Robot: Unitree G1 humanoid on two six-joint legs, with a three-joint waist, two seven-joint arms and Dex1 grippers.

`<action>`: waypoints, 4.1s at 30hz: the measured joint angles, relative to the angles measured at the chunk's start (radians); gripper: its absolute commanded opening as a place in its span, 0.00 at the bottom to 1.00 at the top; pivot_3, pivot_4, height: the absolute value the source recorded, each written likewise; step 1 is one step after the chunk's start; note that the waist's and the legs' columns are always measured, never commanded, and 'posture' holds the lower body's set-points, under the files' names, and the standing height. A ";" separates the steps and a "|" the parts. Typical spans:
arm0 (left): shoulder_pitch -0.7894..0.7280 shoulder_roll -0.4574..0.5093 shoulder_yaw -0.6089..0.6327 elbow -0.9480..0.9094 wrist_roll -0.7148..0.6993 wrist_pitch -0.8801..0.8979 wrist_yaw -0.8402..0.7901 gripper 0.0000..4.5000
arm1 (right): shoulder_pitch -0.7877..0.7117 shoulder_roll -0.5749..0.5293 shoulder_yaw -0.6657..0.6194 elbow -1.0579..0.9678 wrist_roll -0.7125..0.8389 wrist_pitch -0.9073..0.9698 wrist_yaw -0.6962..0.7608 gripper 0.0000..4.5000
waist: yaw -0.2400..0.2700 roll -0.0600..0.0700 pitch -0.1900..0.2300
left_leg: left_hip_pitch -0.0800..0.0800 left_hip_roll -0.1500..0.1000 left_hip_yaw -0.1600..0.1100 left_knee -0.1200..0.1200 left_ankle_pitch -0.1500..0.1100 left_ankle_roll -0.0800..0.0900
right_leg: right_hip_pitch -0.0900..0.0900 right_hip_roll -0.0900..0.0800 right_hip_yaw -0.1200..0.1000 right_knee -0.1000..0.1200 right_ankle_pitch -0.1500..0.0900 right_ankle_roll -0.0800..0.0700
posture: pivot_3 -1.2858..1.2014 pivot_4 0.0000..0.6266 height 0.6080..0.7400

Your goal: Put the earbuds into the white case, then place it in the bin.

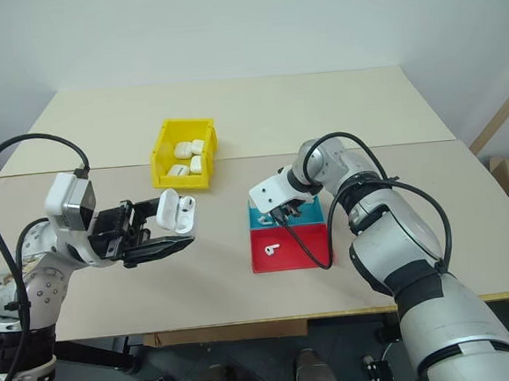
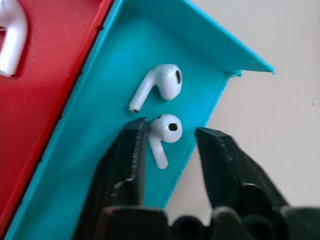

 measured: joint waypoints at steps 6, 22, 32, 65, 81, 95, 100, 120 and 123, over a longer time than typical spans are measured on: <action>0.002 0.004 0.001 0.000 0.000 0.000 0.000 0.61 | 0.002 0.008 -0.021 0.007 0.000 -0.001 0.019 0.14 | 0.000 0.000 0.000 | 0.000 0.000 0.000 0.000 0.000 0.000 | 0.000 0.000 0.000 0.000 0.000 0.000 | 0.52 0.24 1.00; -0.059 0.003 -0.010 0.031 -0.002 0.003 -0.008 0.61 | 0.142 -0.084 -0.399 -0.298 0.328 0.363 0.073 0.14 | 0.006 0.000 0.000 | -0.001 0.000 -0.001 0.000 0.000 0.000 | 0.001 0.000 -0.001 0.000 0.000 0.000 | 0.52 0.24 1.00; -0.137 -0.030 -0.052 0.116 -0.002 0.007 -0.048 0.61 | 0.565 -0.113 -0.809 -1.384 1.080 1.249 -0.152 0.14 | 0.014 0.001 0.001 | -0.001 0.000 -0.001 0.000 0.000 0.000 | 0.000 0.000 0.000 0.000 0.000 0.000 | 0.52 0.24 1.00; -0.205 -0.103 -0.136 0.087 0.026 0.048 0.028 0.61 | 0.699 -0.147 -0.626 -1.776 1.355 1.372 -0.476 0.14 | 0.026 0.001 0.001 | -0.002 0.000 -0.002 0.001 0.000 0.000 | 0.000 0.000 -0.001 -0.001 0.000 0.000 | 0.52 0.24 1.00; -0.205 -0.103 -0.139 0.088 0.026 0.049 0.031 0.61 | 0.706 -0.175 -0.602 -1.776 1.330 1.345 -0.468 0.60 | 0.026 0.001 0.001 | -0.002 0.000 -0.002 0.001 0.000 0.000 | 0.001 0.000 -0.001 -0.001 0.000 0.000 | 0.52 0.24 1.00; -0.213 -0.104 -0.136 0.116 0.036 0.045 0.022 0.61 | 0.707 -0.224 -0.655 -1.779 1.409 1.345 -0.445 0.83 | 0.027 0.001 0.001 | -0.002 0.000 -0.002 0.001 0.000 0.000 | 0.001 0.000 -0.001 -0.002 0.000 0.000 | 0.52 0.24 1.00; -0.235 -0.120 -0.145 0.136 0.042 0.033 0.011 0.61 | 0.707 -0.250 -0.653 -1.782 1.430 1.345 -0.412 0.83 | 0.028 0.001 0.001 | -0.002 0.000 -0.002 0.001 0.000 0.000 | 0.001 0.000 -0.001 -0.002 0.000 0.000 | 0.52 0.24 1.00; -0.281 -0.187 -0.207 0.207 0.108 -0.001 -0.027 0.61 | 0.178 -0.388 -0.408 -1.360 1.050 1.106 0.048 0.01 | 0.025 0.001 0.001 | -0.002 0.000 -0.001 0.001 0.000 0.000 | 0.000 0.001 0.000 -0.002 0.000 0.000 | 0.52 0.24 1.00; -0.285 -0.202 -0.222 0.205 0.124 -0.001 -0.004 0.61 | 0.102 -0.348 -0.323 -1.256 0.920 0.987 0.138 0.01 | 0.026 0.001 0.001 | -0.002 0.000 -0.001 0.001 0.000 0.000 | 0.000 0.001 -0.001 -0.002 0.000 0.000 | 0.52 0.24 1.00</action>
